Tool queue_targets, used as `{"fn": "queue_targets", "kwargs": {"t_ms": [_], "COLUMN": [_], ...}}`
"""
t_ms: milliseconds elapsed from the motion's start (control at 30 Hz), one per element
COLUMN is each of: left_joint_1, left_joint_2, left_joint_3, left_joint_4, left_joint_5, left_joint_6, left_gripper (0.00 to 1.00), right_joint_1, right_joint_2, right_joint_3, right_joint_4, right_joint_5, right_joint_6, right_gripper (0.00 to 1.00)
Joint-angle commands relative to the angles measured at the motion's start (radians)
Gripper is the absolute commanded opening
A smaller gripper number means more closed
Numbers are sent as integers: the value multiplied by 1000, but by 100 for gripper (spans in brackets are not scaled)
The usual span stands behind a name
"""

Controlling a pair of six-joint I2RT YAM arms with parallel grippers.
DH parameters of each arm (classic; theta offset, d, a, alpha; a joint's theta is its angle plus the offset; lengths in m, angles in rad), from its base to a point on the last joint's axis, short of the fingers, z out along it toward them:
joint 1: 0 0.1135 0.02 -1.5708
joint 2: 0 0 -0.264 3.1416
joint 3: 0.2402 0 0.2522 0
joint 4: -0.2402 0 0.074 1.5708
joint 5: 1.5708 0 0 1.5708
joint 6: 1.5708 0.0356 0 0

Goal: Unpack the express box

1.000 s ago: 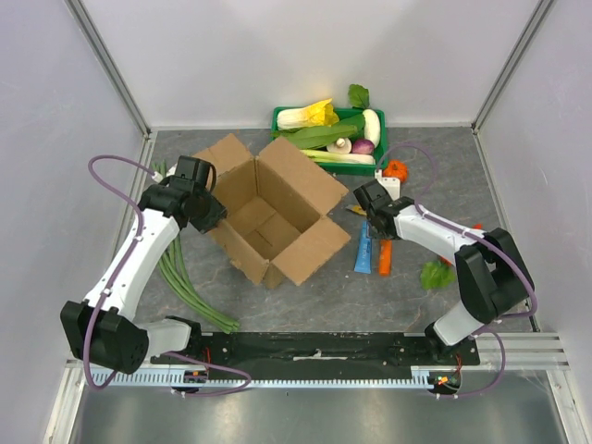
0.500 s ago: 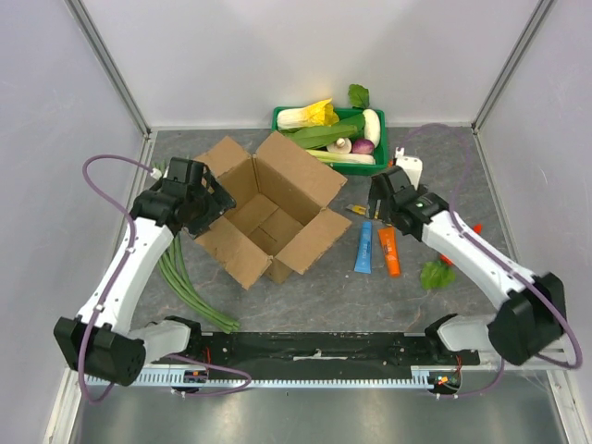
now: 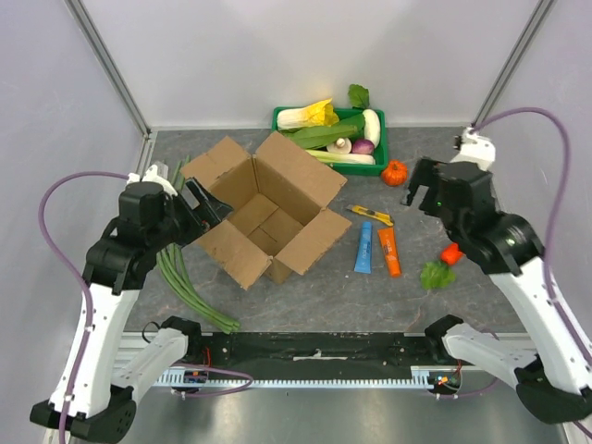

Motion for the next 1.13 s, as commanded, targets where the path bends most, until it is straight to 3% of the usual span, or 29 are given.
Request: {"fn": "queue_targets", "kwargs": {"t_ms": [0,467,1100], "left_joint_1": [3,5,3], "left_joint_2": [-61,-170,-173], "left_joint_3": [72,351,450], "left_joint_4": [-67,-276,-340], "left_joint_5": [95,127,53], "left_joint_6": [88,174,210], "left_gripper": [98,98,99], "right_joint_1": [-2,-2,-2], "right_joint_2": [-123,-384,-388], "right_joint_3": [83,249,376], "right_joint_4": [-154,-262,-343], "right_joint_5": [52,84,56], "right_joint_6": [-32,-256,-231], "right_gripper": [98,98,98]}}
